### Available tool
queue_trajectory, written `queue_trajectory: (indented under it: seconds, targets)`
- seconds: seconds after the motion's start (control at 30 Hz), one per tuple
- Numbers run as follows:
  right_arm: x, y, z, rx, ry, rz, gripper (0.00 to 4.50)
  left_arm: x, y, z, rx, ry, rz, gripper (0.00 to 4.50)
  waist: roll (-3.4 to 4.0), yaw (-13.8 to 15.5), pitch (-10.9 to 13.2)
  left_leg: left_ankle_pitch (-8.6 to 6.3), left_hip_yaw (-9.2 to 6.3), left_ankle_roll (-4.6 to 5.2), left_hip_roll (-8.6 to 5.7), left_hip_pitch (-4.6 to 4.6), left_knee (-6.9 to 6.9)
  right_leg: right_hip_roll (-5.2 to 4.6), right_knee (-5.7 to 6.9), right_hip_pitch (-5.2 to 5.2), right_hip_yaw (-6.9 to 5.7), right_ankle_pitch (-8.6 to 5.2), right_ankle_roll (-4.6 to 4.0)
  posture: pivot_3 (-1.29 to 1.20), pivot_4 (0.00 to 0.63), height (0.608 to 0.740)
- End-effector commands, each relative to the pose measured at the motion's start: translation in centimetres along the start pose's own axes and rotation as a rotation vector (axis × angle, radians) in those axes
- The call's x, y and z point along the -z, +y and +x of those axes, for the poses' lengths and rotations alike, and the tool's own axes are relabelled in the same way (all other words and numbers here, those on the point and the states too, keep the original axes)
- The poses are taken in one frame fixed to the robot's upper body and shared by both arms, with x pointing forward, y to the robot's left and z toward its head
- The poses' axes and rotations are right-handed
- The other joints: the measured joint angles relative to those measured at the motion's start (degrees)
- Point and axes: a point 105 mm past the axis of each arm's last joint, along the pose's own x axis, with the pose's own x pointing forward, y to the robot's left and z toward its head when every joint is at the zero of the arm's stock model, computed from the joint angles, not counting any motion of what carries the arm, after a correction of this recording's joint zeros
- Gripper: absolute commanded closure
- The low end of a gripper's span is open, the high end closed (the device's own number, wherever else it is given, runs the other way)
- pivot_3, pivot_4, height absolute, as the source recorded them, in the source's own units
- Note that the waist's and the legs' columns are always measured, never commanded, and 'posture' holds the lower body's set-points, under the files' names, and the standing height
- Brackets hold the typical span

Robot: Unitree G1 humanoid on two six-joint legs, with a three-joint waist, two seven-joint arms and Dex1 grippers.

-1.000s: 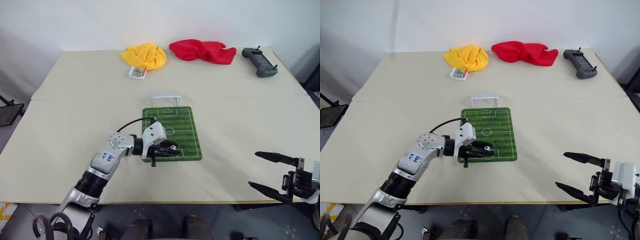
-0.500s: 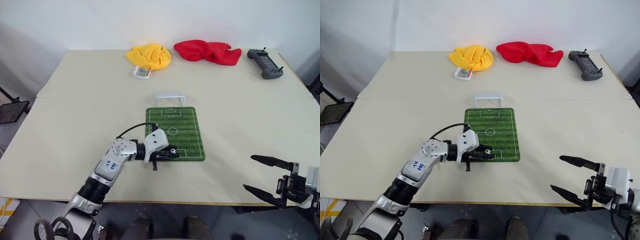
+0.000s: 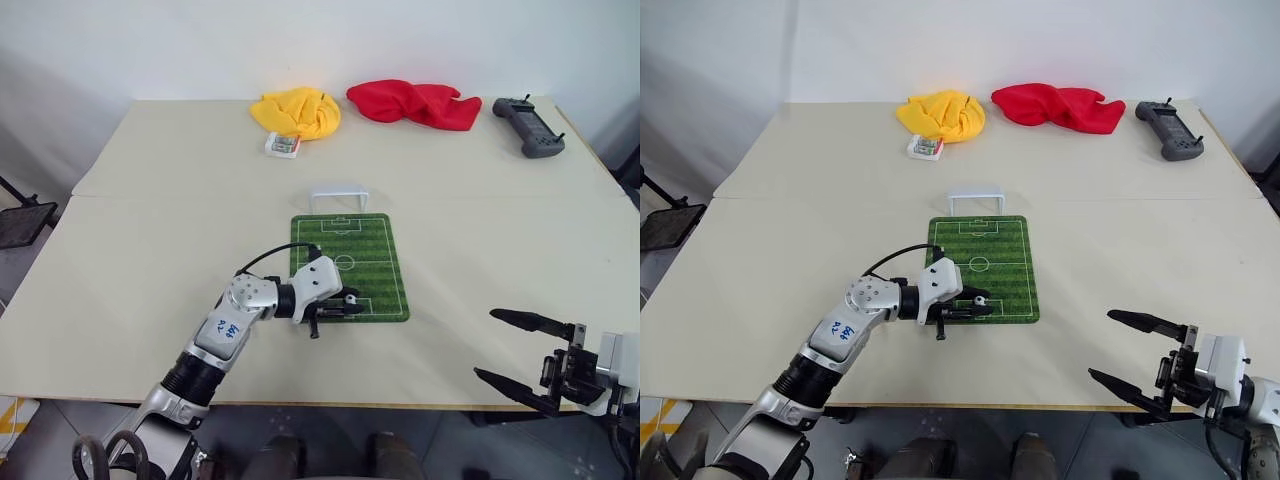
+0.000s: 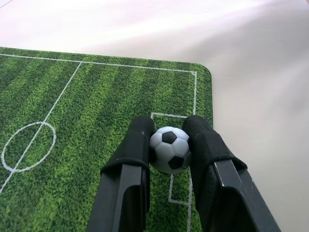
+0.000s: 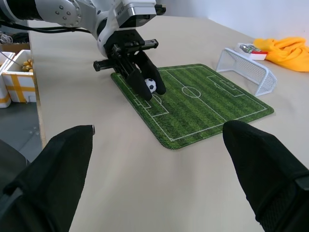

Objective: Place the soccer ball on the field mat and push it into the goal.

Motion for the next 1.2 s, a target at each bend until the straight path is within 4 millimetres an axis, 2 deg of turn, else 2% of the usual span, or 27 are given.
queue_trajectory:
  seconds: [0.03,0.07,0.3,0.47,0.6,0.7,0.77,0.83,0.97,1.0,1.2]
  targets:
    - [-0.5,0.2,0.2,0.004,-0.021,-0.009,0.0,-0.8,0.1,0.0,0.0,-0.019,0.037,2.34,0.0,0.0,0.0,0.0,0.0,0.0,0.0,0.0,0.0,0.0,0.0,0.0,0.0,0.0,0.0,0.0,0.15,0.74]
    - [-0.5,0.2,0.2,0.006,-0.021,-0.008,0.0,-0.7,0.0,0.0,0.004,-0.018,0.038,2.08,0.0,0.0,0.0,0.0,0.0,0.0,0.0,0.0,0.0,0.0,0.0,0.0,0.0,0.0,0.0,0.0,0.15,0.74]
    - [-0.5,0.3,0.3,0.011,-0.023,-0.001,0.0,-1.1,0.1,0.0,0.0,-0.039,0.064,2.08,0.0,0.0,0.0,0.0,0.0,0.0,0.0,0.0,0.0,0.0,0.0,0.0,0.0,0.0,0.0,0.0,0.15,0.74]
    - [-0.3,0.4,0.5,0.01,-0.024,0.011,0.0,-2.3,0.8,-0.6,-0.035,-0.098,0.076,2.08,0.0,0.0,0.0,0.0,0.0,0.0,0.0,0.0,0.0,0.0,0.01,0.0,0.0,0.0,0.0,0.0,0.15,0.74]
    - [-0.2,0.5,0.8,0.006,-0.028,0.023,0.0,-4.2,0.3,-2.2,0.025,-0.225,0.014,2.08,0.0,-0.1,0.0,0.0,0.0,0.0,0.02,0.0,0.0,0.0,0.02,-0.01,0.0,0.01,0.0,0.0,0.15,0.74]
    - [-0.2,0.4,0.9,0.01,-0.035,0.013,0.0,-3.7,0.6,-4.8,0.025,-0.207,0.004,2.08,0.02,-0.3,0.0,0.0,0.0,0.0,0.02,0.01,0.0,0.0,0.03,-0.01,0.0,0.01,0.0,0.0,0.15,0.74]
    - [-0.6,0.0,0.9,0.034,-0.071,-0.002,0.0,-2.4,0.3,-5.9,0.035,-0.145,0.006,2.48,0.04,-0.5,0.0,0.0,0.02,-0.01,0.04,0.07,-0.02,0.02,0.04,-0.01,0.02,0.02,-0.03,0.0,0.15,0.74]
    - [-0.5,0.3,1.0,0.022,-0.072,-0.022,0.0,-0.9,-0.9,-6.5,0.083,-0.083,0.005,2.99,0.06,-0.3,0.0,0.0,0.02,-0.01,0.07,0.09,-0.05,0.04,0.04,-0.01,0.02,0.03,-0.04,0.0,0.15,0.74]
    - [-0.4,0.4,0.9,0.027,-0.066,-0.038,0.0,-0.3,-2.2,-6.1,0.12,-0.081,-0.05,4.34,0.05,0.4,0.0,0.0,-0.08,0.0,0.0,0.02,0.03,0.0,-0.01,0.03,0.02,0.07,0.03,0.0,0.15,0.74]
    - [-0.4,0.4,0.9,0.028,-0.065,-0.043,0.0,-0.3,-2.4,-5.6,0.119,-0.085,-0.059,4.47,0.05,0.7,0.0,0.0,-0.12,0.0,0.0,0.01,0.05,0.0,-0.03,0.05,0.01,0.09,0.05,0.0,0.15,0.74]
    - [0.0,0.8,0.7,0.018,-0.041,-0.031,0.0,-0.1,-3.4,-2.8,0.108,-0.094,-0.127,4.47,0.05,1.0,0.0,0.0,-0.06,0.0,0.02,0.01,0.04,0.04,-0.01,0.02,0.04,0.1,0.05,0.0,0.15,0.74]
